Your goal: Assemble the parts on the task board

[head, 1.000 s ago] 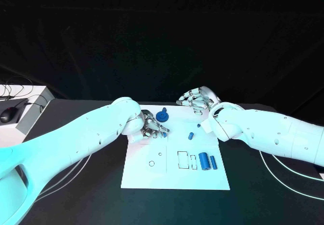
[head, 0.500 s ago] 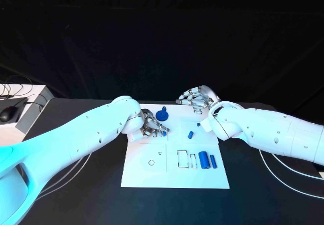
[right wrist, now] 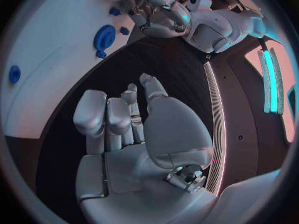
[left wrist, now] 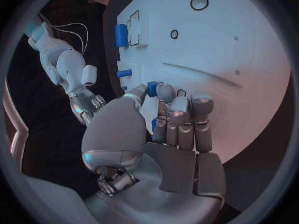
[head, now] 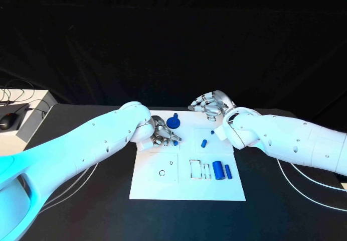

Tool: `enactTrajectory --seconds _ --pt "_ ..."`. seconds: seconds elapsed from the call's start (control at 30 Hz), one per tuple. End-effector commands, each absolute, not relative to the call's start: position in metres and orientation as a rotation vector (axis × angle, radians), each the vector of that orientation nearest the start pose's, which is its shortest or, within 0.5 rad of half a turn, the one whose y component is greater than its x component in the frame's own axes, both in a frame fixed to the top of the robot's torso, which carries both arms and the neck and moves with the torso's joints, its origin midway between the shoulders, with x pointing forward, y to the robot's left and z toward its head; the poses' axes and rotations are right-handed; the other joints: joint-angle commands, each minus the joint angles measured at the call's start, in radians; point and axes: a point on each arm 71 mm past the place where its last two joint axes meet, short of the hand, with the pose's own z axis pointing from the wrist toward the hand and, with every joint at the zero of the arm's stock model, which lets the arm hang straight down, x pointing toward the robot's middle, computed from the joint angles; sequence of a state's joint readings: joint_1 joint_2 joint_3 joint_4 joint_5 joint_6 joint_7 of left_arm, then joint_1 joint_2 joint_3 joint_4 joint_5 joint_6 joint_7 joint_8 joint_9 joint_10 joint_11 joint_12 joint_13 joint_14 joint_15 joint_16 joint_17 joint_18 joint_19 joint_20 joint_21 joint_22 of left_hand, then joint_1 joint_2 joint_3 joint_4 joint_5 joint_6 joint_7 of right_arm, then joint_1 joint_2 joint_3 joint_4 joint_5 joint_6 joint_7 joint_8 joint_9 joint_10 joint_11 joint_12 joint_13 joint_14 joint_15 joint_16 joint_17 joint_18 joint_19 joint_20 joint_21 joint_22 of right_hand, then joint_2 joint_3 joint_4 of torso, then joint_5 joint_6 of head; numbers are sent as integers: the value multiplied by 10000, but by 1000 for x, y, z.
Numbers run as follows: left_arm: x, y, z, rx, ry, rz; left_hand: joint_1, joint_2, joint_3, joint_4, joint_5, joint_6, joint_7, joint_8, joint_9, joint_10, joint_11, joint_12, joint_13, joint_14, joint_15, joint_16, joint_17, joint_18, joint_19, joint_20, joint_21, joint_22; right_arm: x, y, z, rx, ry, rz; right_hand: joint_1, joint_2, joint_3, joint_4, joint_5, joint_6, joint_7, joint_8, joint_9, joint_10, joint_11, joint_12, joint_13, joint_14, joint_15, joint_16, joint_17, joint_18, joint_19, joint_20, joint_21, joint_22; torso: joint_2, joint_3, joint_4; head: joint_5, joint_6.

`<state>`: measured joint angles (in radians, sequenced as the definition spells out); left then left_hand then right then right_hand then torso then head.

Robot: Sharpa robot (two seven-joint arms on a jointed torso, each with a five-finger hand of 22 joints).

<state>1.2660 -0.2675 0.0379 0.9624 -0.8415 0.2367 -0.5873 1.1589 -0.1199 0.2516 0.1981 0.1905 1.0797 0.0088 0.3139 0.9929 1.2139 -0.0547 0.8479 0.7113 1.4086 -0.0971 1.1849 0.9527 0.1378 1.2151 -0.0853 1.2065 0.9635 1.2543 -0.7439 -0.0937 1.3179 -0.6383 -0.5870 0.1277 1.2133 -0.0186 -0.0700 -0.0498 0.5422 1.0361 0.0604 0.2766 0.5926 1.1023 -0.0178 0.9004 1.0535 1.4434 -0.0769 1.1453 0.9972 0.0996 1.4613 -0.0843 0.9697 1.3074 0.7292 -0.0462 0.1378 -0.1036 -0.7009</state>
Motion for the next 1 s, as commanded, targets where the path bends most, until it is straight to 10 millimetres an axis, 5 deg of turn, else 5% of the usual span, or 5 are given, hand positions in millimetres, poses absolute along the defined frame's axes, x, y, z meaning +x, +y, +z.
enactTrajectory --seconds 0.03,0.73,1.0 --pt "555 62 -203 -3194 24406 -5881 64 -132 586 -138 -18 15 -73 -73 -52 7 -51 65 -23 -2 -98 49 16 -161 62 -51 -55 49 532 -228 -179 6113 14689 9254 -78 47 32 -19 22 2 -10 -47 14 53 6 -63 13 43 -50 -49 17 -64 689 -111 -34 1266 -5 3 6 9 -10" --pt "554 63 -203 -3096 24440 -5992 -271 -244 3084 -1160 276 -129 -61 -185 -127 -56 -76 -8 -56 -14 -102 13 39 -231 51 -107 -151 213 532 -228 -180 6117 14724 9254 -90 59 29 -13 18 8 -14 -51 30 71 3 -52 26 46 -53 -45 23 -66 692 -114 -15 1270 -2 7 1 36 -43" --pt "553 61 -203 -3174 24354 -6229 -278 -132 3807 -2098 1941 -280 67 -85 77 8 -48 -124 -100 -10 -89 -12 35 -237 70 -142 -134 279 531 -228 -181 6124 14755 9281 -110 72 25 2 31 8 -17 -60 47 80 1 -47 38 45 -54 -43 28 -66 691 -116 -19 1268 -5 12 2 58 -45"
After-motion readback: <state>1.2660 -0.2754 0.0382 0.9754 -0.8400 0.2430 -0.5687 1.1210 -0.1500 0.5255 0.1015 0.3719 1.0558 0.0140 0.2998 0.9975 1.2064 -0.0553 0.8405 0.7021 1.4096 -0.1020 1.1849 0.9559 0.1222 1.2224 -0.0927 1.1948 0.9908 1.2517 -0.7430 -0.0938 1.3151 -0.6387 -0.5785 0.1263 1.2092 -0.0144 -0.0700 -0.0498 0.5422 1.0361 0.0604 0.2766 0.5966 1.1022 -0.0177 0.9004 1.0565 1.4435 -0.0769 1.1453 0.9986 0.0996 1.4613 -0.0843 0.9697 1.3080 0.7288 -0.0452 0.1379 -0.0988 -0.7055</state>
